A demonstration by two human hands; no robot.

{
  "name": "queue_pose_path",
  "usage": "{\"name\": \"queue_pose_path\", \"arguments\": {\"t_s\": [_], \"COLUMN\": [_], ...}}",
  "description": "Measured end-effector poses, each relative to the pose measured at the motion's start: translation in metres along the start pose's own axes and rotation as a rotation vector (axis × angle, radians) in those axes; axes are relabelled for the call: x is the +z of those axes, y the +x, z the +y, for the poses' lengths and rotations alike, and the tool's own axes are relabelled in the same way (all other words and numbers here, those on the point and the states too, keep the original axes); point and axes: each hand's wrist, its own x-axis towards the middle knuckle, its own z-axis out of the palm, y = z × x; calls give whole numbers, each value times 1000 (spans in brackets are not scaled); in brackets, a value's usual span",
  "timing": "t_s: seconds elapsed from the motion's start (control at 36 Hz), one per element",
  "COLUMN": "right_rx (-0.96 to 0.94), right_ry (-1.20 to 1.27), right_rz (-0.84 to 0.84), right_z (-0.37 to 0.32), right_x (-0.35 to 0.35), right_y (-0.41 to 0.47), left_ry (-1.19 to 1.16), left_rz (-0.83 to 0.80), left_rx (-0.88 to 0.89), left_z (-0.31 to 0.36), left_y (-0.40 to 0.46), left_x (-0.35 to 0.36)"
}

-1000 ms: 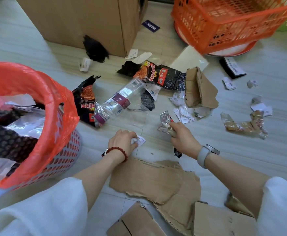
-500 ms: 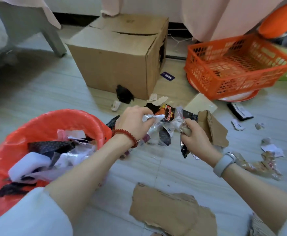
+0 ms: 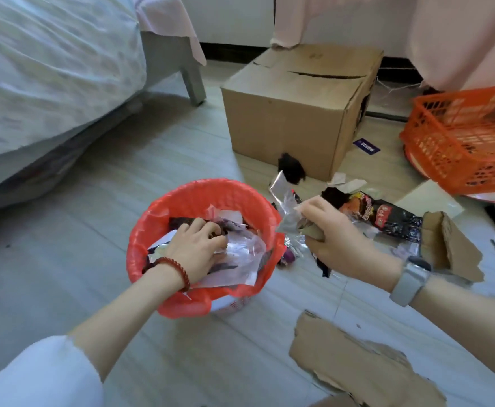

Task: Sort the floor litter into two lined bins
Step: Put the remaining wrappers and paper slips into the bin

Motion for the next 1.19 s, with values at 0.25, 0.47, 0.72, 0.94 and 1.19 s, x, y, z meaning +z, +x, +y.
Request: {"name": "queue_pose_path", "arguments": {"t_s": [0.25,0.47,0.72,0.94,1.19], "right_rx": [-346,-228,-80,273,-15], "right_ry": [-101,-249,-554,-302,-731], "right_rz": [-258,-298,-419,-839,-795], "right_z": [-53,-49,-21,-26,-25], "right_x": [49,97,142,127,99], "right_y": [7,62,97,108,83], "left_ry": [-134,-922,-320,-211,-126], "left_rz": [-230,183,-78,-264,-433], "left_rx": [-260,-392,-267,-146,-81], "left_z": [-34,-78,-60,-52,-57], "left_y": [8,5,-32,-12,13], "left_x": [23,4,35,38,52]}}
